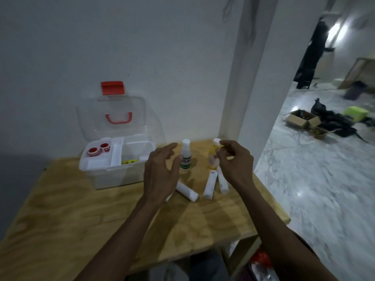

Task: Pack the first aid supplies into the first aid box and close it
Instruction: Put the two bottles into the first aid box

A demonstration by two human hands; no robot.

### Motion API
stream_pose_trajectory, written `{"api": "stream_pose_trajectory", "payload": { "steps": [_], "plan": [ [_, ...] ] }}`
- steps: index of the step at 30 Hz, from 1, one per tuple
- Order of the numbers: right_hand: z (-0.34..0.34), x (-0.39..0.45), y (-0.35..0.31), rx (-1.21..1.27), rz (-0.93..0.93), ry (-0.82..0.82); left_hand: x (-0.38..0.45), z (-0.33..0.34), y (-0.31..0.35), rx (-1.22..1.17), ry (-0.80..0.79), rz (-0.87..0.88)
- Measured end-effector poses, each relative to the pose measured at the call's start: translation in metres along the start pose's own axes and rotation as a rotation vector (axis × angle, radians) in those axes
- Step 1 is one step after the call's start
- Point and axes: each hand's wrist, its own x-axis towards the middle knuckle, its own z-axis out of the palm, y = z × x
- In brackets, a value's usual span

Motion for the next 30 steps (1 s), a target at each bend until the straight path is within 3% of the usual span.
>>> {"api": "stream_pose_trajectory", "payload": {
  "steps": [10, 22, 30],
  "plan": [
    [0.032, 0.031, 0.04, -0.034, 0.065, -0.049, 0.038, 0.065, -0.015, 0.096, -0.059, -0.082],
    [0.044, 0.034, 0.056, -0.012, 0.029, 0.046, 0.04, 0.079, -0.031, 0.117, 0.049, -0.025],
    [0.04, 0.04, 0.025, 0.018, -0.053, 0.072, 0.042, 0.07, -0.016, 0.017, 0.116, -0.015]
  ]
}}
